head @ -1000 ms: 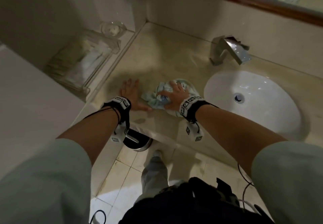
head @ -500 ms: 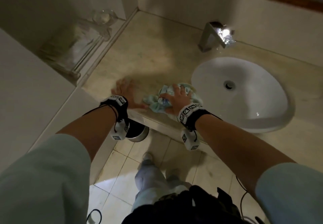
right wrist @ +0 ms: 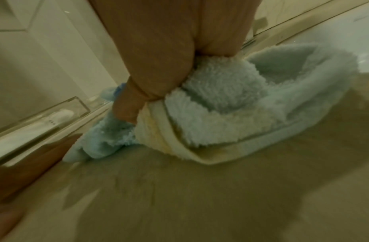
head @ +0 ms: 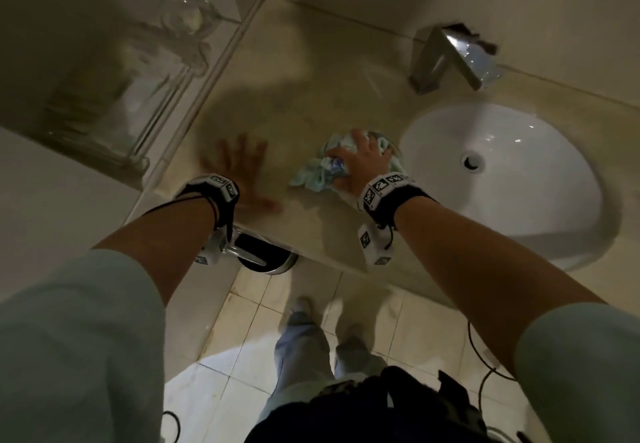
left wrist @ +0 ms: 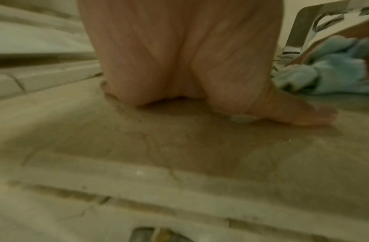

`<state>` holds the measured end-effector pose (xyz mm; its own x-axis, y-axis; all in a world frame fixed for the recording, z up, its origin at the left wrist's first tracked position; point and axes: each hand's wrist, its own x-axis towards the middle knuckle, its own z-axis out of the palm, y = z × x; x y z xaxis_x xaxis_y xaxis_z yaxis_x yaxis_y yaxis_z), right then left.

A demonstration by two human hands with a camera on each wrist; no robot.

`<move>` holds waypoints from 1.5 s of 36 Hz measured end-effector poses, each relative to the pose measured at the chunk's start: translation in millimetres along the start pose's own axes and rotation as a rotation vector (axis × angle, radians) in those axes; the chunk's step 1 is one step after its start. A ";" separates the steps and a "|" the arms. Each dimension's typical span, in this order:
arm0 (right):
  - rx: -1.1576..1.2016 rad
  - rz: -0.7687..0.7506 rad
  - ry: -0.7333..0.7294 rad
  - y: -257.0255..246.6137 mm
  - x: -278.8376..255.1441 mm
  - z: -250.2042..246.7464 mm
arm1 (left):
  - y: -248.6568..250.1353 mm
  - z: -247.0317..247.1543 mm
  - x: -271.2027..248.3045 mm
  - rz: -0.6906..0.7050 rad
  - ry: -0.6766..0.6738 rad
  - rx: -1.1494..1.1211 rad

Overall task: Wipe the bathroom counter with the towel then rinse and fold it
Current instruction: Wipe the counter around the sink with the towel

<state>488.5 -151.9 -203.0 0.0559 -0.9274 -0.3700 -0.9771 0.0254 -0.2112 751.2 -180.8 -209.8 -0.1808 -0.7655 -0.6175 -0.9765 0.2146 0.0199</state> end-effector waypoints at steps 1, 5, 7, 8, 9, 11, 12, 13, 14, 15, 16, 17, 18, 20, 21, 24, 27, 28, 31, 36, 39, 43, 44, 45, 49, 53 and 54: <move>0.002 0.011 0.010 -0.8 8.0 -3.5 | 4.8 -2.7 -3.5 0.017 0.032 -0.009; 0.020 0.055 0.008 -3.7 43.9 -17.2 | -1.0 2.5 -1.7 0.035 0.066 -0.071; 0.029 0.077 -0.019 -4.7 63.1 -25.8 | -4.2 5.0 1.3 0.050 0.069 -0.076; 0.034 0.086 -0.034 -5.3 72.6 -29.7 | -3.9 3.8 1.3 0.053 0.075 -0.075; 0.040 0.097 -0.039 -5.4 80.4 -33.3 | -2.7 3.8 1.0 0.062 0.081 -0.074; 0.049 0.124 -0.015 -6.4 93.6 -40.1 | -2.6 3.9 1.9 0.062 0.070 -0.068; 0.057 0.135 0.001 -6.3 100.2 -41.7 | -3.0 3.5 2.5 0.062 0.065 -0.074; 0.066 0.143 0.012 -7.1 107.3 -42.6 | -4.0 3.9 3.7 0.062 0.062 -0.082; 0.075 0.149 0.019 -8.2 113.5 -44.2 | -4.4 3.8 3.7 0.063 0.061 -0.089; 0.082 0.154 0.024 -8.8 119.0 -46.1 | -4.3 4.2 3.4 0.066 0.064 -0.097; 0.089 0.161 0.031 -9.8 123.9 -48.6 | -4.1 5.1 3.0 0.070 0.075 -0.099; 0.094 0.173 0.042 -11.2 128.6 -50.9 | -4.1 5.7 2.2 0.068 0.089 -0.103; 0.098 0.181 0.057 -12.8 132.7 -52.8 | -4.6 6.0 1.6 0.065 0.094 -0.106; 0.107 0.189 0.073 -15.3 136.5 -54.9 | -4.3 5.3 -0.2 0.059 0.094 -0.108; 0.105 0.193 0.072 -15.6 137.4 -55.0 | -4.1 4.7 -0.4 0.055 0.093 -0.112; 0.110 0.206 0.056 -16.9 135.0 -57.0 | -4.8 3.1 -0.4 0.062 0.071 -0.124; 0.087 0.236 0.007 -23.1 132.6 -61.1 | -5.9 3.7 0.2 0.078 0.054 -0.139; 0.079 0.248 -0.006 -26.7 131.3 -62.2 | -6.5 3.8 0.7 0.083 0.049 -0.144; 0.059 0.267 -0.026 -40.6 125.7 -63.1 | -10.4 4.2 3.1 0.087 0.038 -0.174; 0.086 0.257 0.013 -73.7 116.5 -54.5 | -30.9 0.1 -1.3 0.116 0.110 -0.494; 0.093 0.250 0.002 -93.9 114.4 -47.0 | -43.0 2.8 -6.5 0.114 0.219 -0.532; 0.068 0.151 -0.039 -122.7 107.2 -37.6 | -56.9 1.2 -12.6 0.123 0.313 -0.601; 0.045 0.121 -0.039 -132.0 103.6 -35.8 | -60.4 -1.4 -13.5 0.116 0.338 -0.652; 0.020 0.094 -0.041 -141.1 99.9 -32.7 | -64.6 -3.2 -14.1 0.103 0.363 -0.695; -0.028 -0.020 -0.047 -175.7 77.5 -16.3 | -82.5 -4.1 -16.1 0.092 0.452 -0.781; -0.073 -0.192 -0.050 -186.7 53.5 -3.0 | -88.0 -3.1 -17.4 0.063 0.461 -0.779; -0.081 -0.224 -0.054 -186.8 50.0 -0.1 | -87.9 -2.1 -16.9 0.047 0.469 -0.754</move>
<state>673.9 -203.0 -182.0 0.2816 -0.8853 -0.3701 -0.9523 -0.2105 -0.2210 839.8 -187.9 -199.4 -0.0908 -0.9711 -0.2206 -0.7542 -0.0776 0.6520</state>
